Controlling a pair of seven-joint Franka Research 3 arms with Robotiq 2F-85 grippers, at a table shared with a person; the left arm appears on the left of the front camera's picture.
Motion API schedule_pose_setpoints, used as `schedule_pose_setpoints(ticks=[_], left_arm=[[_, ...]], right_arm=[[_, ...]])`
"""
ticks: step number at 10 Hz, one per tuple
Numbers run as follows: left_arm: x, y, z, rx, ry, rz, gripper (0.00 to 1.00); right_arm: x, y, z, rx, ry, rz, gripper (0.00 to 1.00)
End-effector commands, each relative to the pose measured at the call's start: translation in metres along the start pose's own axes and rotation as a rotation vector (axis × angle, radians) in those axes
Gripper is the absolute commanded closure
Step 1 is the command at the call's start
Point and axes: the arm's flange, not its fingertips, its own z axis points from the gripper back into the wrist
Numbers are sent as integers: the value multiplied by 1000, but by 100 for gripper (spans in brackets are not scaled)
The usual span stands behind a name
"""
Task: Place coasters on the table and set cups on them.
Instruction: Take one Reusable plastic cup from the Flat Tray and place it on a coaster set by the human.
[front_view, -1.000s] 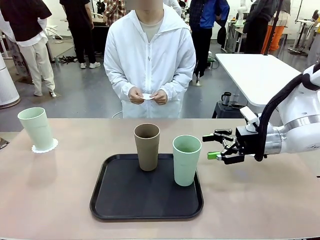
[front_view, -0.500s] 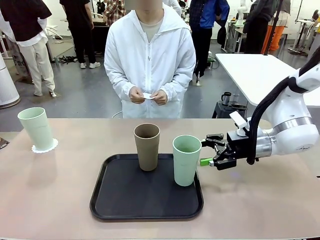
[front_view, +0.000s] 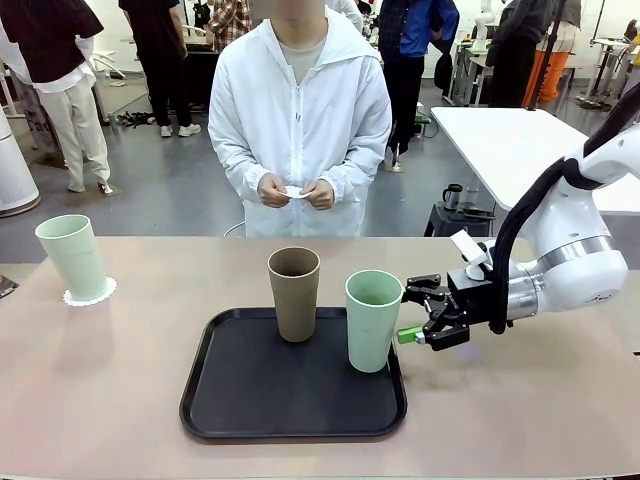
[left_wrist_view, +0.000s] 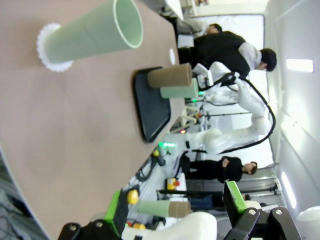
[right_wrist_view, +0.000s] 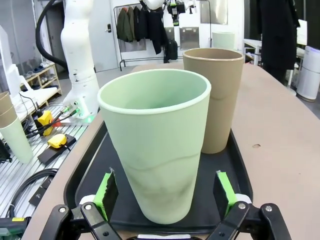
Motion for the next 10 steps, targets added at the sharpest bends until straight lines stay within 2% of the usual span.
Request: schedule_pose_setpoints(ticks=[1,10], left_arm=[[-1,-1,1,3,0,4,0],[-1,-1,1,3,0,4,0]], right_arm=[[-6,-4,-8,19,23,25,0],[-9,-18,-42,58,39,34,0]])
